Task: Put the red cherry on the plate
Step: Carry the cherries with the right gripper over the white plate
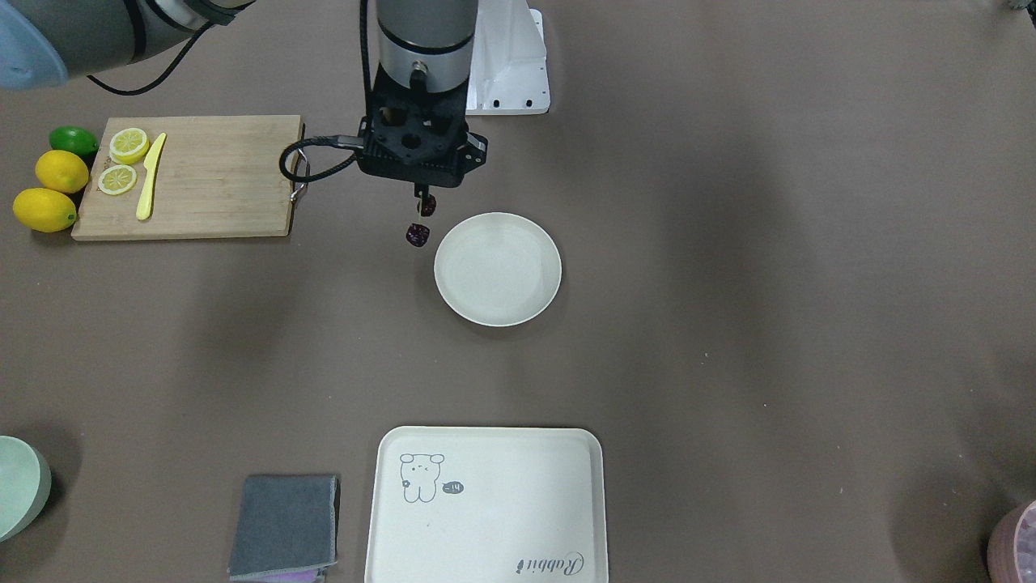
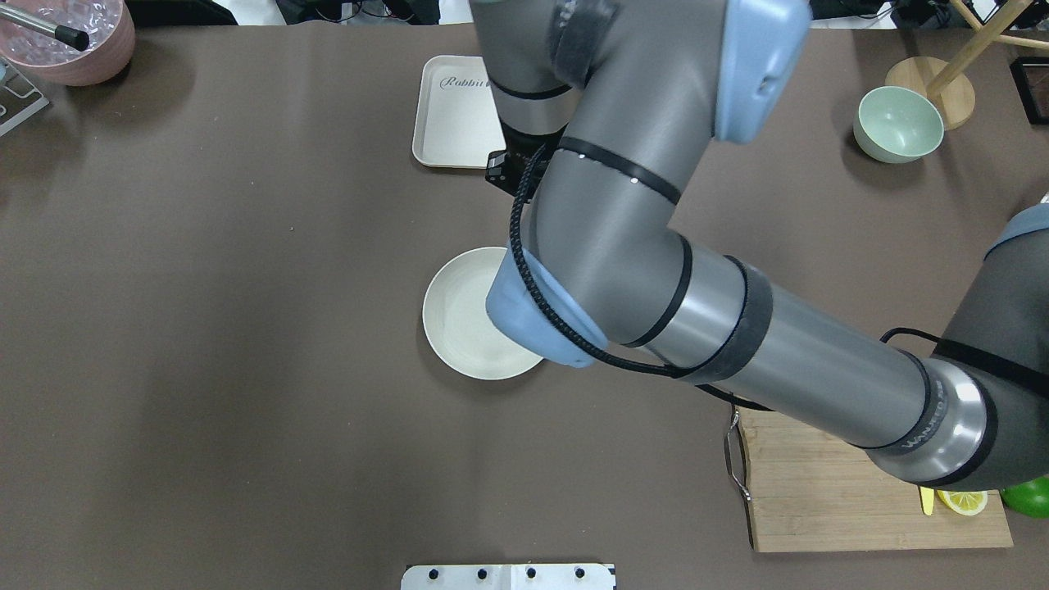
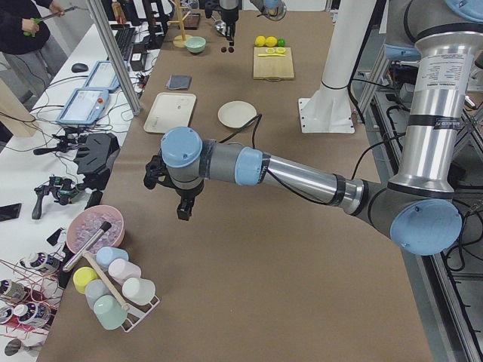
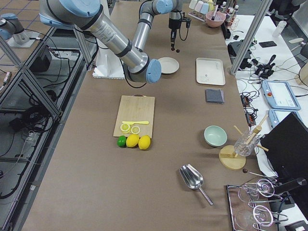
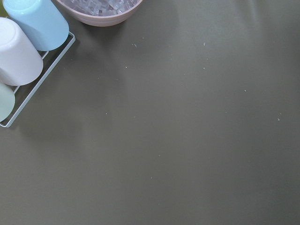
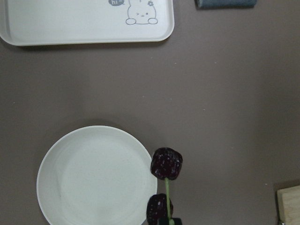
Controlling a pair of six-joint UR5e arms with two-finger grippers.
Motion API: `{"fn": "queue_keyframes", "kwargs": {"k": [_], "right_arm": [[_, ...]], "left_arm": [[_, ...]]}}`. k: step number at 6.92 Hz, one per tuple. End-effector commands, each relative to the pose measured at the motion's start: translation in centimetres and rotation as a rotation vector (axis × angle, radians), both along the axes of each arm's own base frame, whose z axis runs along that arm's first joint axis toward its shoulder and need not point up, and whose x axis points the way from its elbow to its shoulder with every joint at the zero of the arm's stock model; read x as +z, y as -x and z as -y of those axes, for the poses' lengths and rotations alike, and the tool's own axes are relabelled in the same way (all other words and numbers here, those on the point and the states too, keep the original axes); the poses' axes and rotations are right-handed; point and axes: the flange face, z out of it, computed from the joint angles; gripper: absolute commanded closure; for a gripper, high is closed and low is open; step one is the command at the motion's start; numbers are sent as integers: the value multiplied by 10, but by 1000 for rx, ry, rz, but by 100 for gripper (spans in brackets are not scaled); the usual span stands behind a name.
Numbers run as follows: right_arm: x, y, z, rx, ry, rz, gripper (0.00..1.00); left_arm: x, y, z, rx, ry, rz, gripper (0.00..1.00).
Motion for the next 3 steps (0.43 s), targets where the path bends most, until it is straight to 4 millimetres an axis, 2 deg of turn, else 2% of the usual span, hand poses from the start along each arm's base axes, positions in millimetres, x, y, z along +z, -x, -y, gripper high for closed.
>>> {"fn": "queue_keyframes", "kwargs": {"k": [1, 2, 3], "right_arm": [[25, 68, -3, 16, -10, 12, 100], [32, 87, -13, 23, -13, -3, 100], [43, 111, -37, 32, -23, -26, 100]], "left_arm": [[-1, 0, 1, -4, 5, -2, 2], [-2, -1, 2, -9, 11, -3, 2], [-2, -1, 1, -9, 12, -3, 2]]}}
